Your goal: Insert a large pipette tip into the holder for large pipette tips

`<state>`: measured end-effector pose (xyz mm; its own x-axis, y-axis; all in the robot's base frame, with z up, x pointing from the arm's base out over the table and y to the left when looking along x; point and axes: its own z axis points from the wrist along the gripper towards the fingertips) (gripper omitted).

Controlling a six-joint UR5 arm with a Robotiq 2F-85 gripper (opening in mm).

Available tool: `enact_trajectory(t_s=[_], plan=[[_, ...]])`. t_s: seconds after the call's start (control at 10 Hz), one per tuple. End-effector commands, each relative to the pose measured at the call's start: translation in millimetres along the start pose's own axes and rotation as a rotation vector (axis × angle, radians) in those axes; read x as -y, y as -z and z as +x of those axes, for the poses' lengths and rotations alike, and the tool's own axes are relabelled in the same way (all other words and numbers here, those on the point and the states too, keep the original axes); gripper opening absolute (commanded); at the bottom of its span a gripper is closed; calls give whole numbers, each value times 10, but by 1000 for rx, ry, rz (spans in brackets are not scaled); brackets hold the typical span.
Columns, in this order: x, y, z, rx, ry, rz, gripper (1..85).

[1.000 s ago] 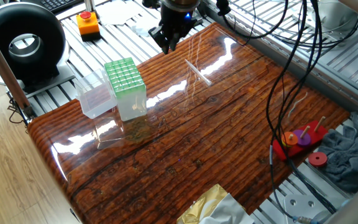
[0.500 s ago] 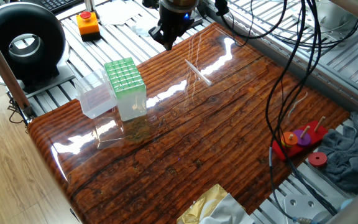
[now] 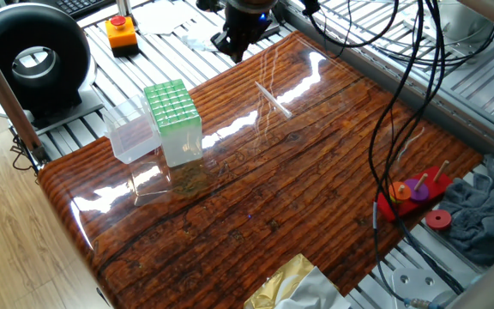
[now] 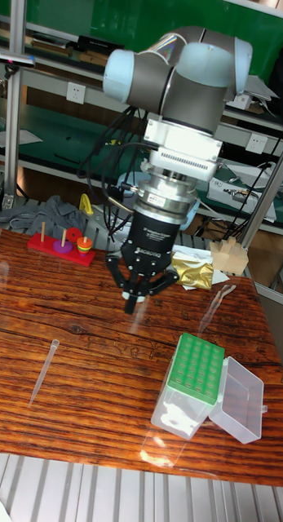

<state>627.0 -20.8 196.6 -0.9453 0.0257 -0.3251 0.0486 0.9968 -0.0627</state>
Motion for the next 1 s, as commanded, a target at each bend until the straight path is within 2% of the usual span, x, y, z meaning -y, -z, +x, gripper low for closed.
enact_trajectory(t_s=[0.0,0.1,0.2,0.5,0.6,0.7,0.8,0.9], plan=[[402,-41,-166,59,-14,85,10],[570,-91,-117,44,17,115,10],[663,-108,-86,40,25,118,10],[1085,-94,-94,41,86,249,10],[1094,-142,-115,51,86,255,10],[1015,-243,-163,76,54,231,10],[1040,-348,-164,84,53,243,10],[1052,-413,-122,81,52,238,10]])
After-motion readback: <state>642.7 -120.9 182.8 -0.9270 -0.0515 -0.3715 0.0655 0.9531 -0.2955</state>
